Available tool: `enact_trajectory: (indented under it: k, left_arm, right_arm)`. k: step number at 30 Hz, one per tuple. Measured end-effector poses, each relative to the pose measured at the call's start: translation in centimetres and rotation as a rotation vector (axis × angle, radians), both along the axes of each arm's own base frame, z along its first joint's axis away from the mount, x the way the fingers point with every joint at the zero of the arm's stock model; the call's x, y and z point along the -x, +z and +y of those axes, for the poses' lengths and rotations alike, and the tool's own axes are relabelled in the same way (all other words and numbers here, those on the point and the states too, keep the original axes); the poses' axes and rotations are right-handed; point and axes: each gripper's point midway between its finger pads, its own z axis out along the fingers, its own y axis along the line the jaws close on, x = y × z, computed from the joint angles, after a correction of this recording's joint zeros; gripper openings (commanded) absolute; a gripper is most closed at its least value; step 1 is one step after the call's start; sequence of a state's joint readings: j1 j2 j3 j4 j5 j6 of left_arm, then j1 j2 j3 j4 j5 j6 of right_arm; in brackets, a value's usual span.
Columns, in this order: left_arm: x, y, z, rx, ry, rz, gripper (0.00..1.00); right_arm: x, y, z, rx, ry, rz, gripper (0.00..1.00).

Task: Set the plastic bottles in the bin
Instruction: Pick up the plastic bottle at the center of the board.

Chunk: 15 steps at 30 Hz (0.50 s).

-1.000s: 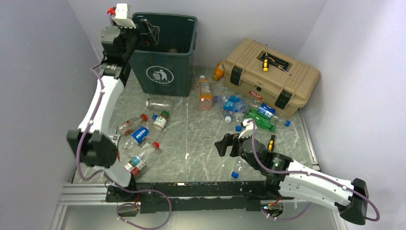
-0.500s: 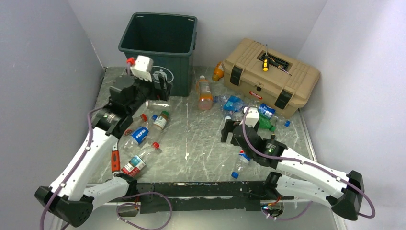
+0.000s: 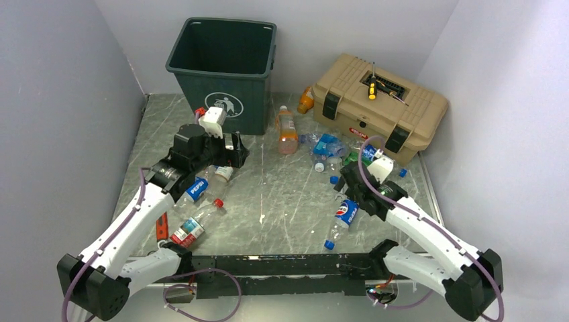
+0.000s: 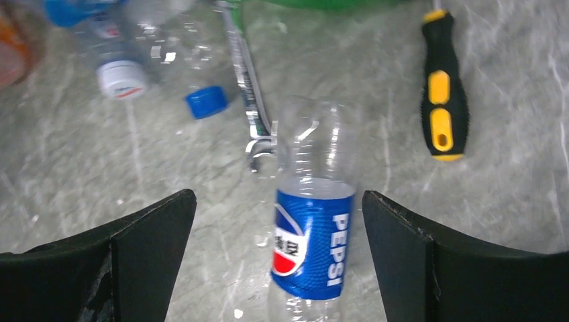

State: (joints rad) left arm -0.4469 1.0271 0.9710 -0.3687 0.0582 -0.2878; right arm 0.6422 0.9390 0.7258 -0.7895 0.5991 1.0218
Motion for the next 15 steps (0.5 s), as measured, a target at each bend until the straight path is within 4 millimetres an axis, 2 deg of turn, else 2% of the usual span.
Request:
enact_trajectory:
  k: [5, 10, 15]
  left_arm:
    - [0.6, 0.7, -0.8, 0.048, -0.035, 0.0, 1.0]
    - [1.3, 2.1, -1.2, 0.094, -0.062, -0.028, 0.99]
    - [1.5, 2.2, -1.5, 0.106, -0.077, -0.026, 0.99]
  right_arm:
    - [1.0, -3.2, -2.5, -0.041, -0.106, 0.11, 1.0]
    - [1.1, -5.3, -2.2, -0.053, -0.102, 0.187, 0.97]
    - [0.5, -7.0, -1.6, -0.064, -0.077, 0.223, 0.94]
